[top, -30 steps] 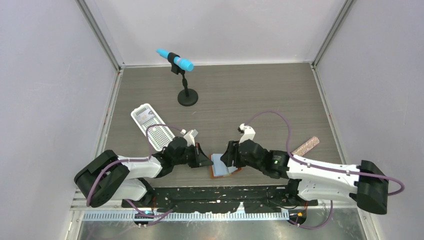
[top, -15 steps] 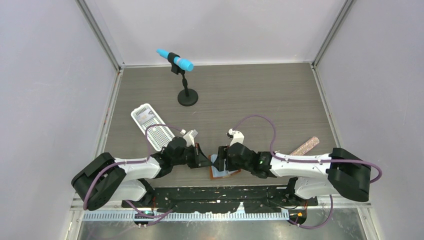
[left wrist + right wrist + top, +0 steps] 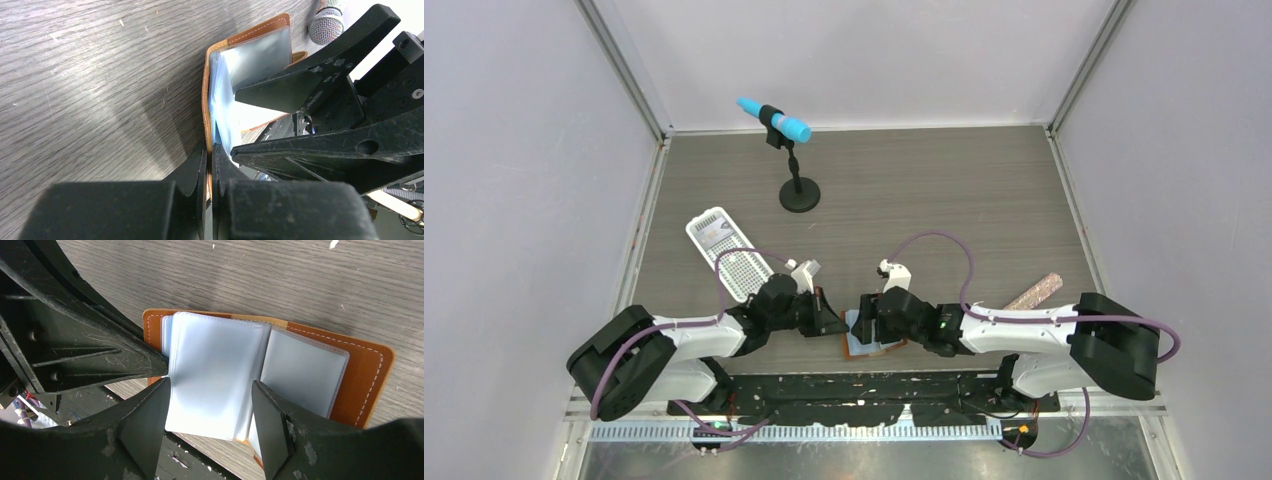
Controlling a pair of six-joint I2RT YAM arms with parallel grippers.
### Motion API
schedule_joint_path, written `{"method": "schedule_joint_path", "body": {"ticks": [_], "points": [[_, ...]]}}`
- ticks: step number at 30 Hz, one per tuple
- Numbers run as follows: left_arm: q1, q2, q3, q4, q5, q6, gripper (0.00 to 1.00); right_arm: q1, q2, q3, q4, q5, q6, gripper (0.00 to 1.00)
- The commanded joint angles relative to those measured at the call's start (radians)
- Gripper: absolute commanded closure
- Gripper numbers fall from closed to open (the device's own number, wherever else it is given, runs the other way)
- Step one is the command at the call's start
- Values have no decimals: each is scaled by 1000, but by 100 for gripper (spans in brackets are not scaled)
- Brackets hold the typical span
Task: Take the credit cards out of the card holder
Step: Remove the credit card from the card holder.
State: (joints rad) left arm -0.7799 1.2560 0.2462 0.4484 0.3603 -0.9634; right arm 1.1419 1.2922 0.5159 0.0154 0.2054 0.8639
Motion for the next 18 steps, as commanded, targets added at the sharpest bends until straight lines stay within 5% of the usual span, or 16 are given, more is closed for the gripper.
{"method": "schedule_joint_path", "body": {"ticks": [1, 9, 18], "points": [[-7, -13, 31, 6, 20, 18, 100, 4, 10, -5, 36, 17, -6, 31], [-7, -9, 31, 4, 22, 20, 100, 7, 30, -3, 38, 5, -7, 29], [-7, -15, 31, -12, 16, 27, 100, 11, 10, 18, -92, 92, -12, 39]]}}
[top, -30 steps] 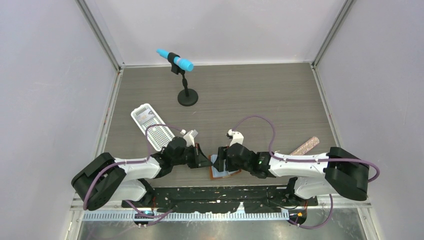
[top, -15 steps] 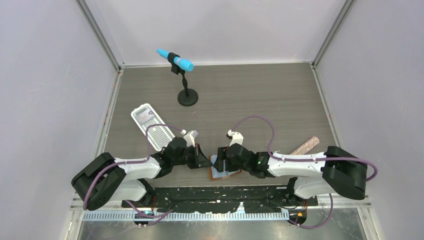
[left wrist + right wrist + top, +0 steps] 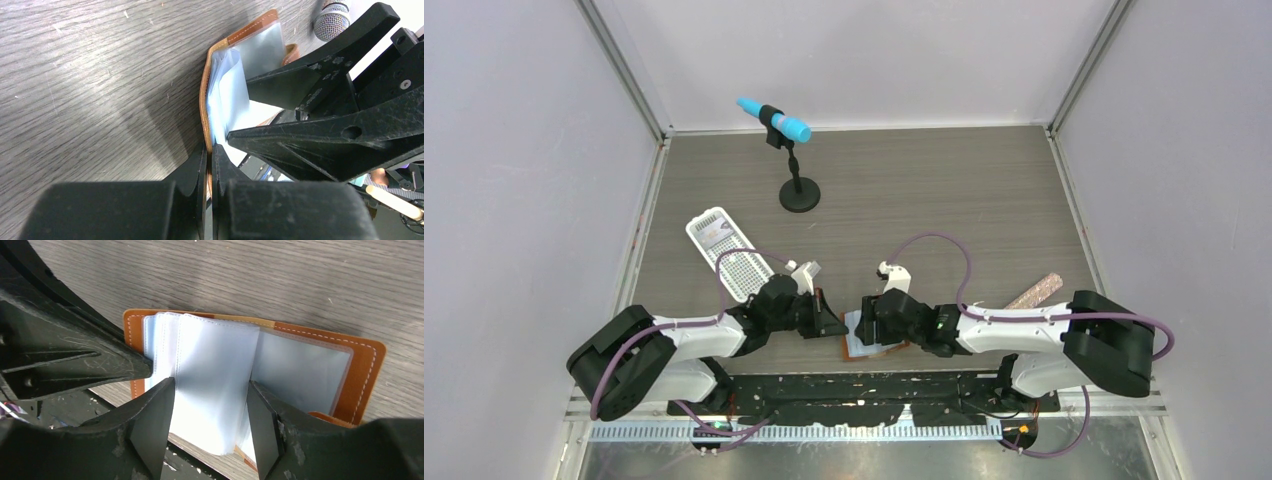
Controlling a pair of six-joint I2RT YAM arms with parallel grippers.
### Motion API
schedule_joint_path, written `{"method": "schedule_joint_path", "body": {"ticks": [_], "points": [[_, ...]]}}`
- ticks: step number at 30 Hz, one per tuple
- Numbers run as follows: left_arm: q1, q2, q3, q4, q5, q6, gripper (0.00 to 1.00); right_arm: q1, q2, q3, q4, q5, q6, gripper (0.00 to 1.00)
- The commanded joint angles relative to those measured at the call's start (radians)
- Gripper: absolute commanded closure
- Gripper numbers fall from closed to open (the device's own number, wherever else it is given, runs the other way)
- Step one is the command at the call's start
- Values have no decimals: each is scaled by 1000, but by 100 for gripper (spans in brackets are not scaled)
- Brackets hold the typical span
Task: Take the credit cards out of the card holder
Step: Remove the credit card from the card holder.
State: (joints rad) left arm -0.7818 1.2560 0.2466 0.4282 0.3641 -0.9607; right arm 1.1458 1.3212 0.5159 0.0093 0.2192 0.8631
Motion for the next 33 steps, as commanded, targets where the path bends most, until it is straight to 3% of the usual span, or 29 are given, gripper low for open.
{"method": "schedule_joint_path", "body": {"ticks": [1, 10, 22, 27, 33], "points": [[-5, -16, 31, 6, 12, 26, 100, 7, -29, 19, -109, 86, -12, 39], [-5, -24, 28, -6, 6, 31, 100, 8, -110, 28, -255, 183, -14, 40], [-5, -38, 29, -20, 4, 34, 100, 7, -289, 50, -572, 329, 50, 41], [-7, -41, 34, -25, 4, 34, 100, 7, -359, 71, -559, 313, 43, 44], [-9, -36, 37, -26, 6, 33, 100, 17, -353, 94, -365, 195, -41, 44]]}}
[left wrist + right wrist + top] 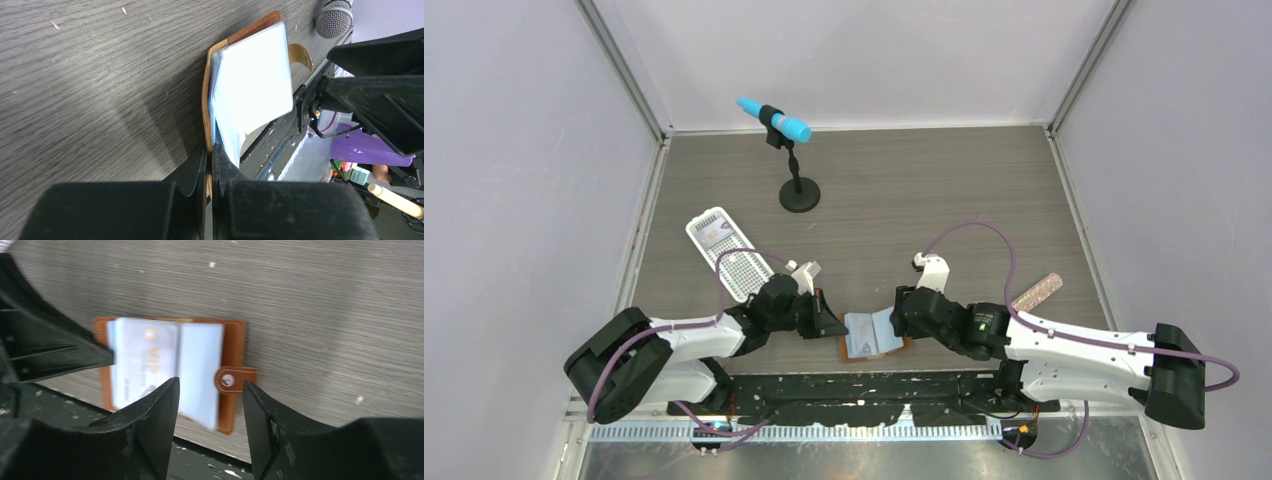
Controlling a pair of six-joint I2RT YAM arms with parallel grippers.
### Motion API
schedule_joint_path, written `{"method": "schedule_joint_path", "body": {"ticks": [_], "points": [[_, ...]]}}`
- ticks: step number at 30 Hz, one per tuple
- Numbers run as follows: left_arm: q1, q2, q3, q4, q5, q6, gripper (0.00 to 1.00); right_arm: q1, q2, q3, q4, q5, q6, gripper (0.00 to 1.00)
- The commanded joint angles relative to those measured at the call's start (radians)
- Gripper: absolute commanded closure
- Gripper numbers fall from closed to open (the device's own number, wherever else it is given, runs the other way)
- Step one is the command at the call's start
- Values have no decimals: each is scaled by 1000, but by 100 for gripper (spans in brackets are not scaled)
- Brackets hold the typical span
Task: Take the credit cards out of the card holder
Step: Remove the credit card from the card holder.
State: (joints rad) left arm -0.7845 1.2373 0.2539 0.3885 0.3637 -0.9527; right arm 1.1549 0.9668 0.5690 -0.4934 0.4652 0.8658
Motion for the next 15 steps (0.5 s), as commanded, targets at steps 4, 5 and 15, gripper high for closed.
{"method": "schedule_joint_path", "body": {"ticks": [4, 5, 15], "points": [[-9, -15, 33, 13, 6, 22, 100, 9, 53, 39, 262, -140, -62, 42], [-10, -15, 34, 13, 7, 22, 100, 9, 73, 35, 300, -168, -62, 40], [-15, -9, 42, 12, 7, 22, 100, 34, 216, 12, 453, -223, -44, 39]]}}
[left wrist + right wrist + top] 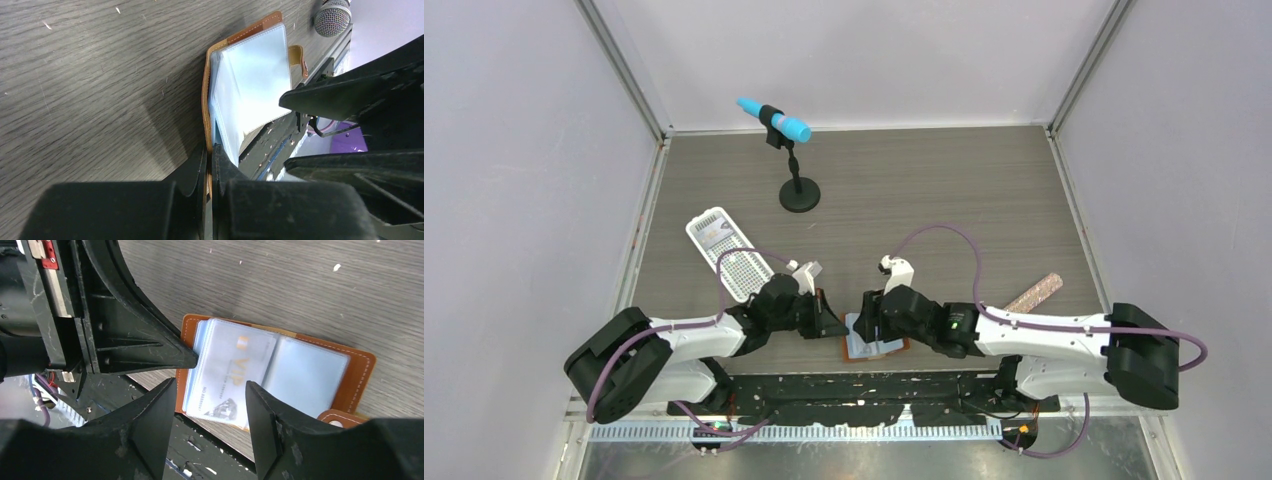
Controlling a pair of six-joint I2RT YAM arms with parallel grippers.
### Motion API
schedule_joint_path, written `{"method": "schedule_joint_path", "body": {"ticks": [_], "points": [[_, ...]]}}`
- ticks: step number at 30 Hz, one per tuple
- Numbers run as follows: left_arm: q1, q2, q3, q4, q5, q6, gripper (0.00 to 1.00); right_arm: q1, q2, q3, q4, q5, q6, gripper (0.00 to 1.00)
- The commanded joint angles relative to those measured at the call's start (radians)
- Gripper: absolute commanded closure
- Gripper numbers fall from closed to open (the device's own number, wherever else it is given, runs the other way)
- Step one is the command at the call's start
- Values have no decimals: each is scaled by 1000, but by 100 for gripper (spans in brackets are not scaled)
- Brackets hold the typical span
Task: Take the credit cards out of the card holder
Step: Remove the credit card from the card holder.
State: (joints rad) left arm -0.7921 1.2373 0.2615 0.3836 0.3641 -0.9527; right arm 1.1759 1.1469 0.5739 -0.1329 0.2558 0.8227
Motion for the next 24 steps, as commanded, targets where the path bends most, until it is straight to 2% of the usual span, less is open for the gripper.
{"method": "schedule_joint_path", "body": {"ticks": [1, 8, 19, 24], "points": [[-7, -9, 35, 16, 7, 22, 100, 13, 55, 7, 91, -7, 0, 38], [-7, -20, 33, 8, 6, 24, 100, 19, 132, 11, 76, 17, -2, 32], [-7, -29, 25, 6, -1, 23, 100, 39, 202, 20, 66, 24, 4, 35], [-8, -29, 24, 6, 0, 23, 100, 45, 202, 25, 54, 29, 9, 31]]}}
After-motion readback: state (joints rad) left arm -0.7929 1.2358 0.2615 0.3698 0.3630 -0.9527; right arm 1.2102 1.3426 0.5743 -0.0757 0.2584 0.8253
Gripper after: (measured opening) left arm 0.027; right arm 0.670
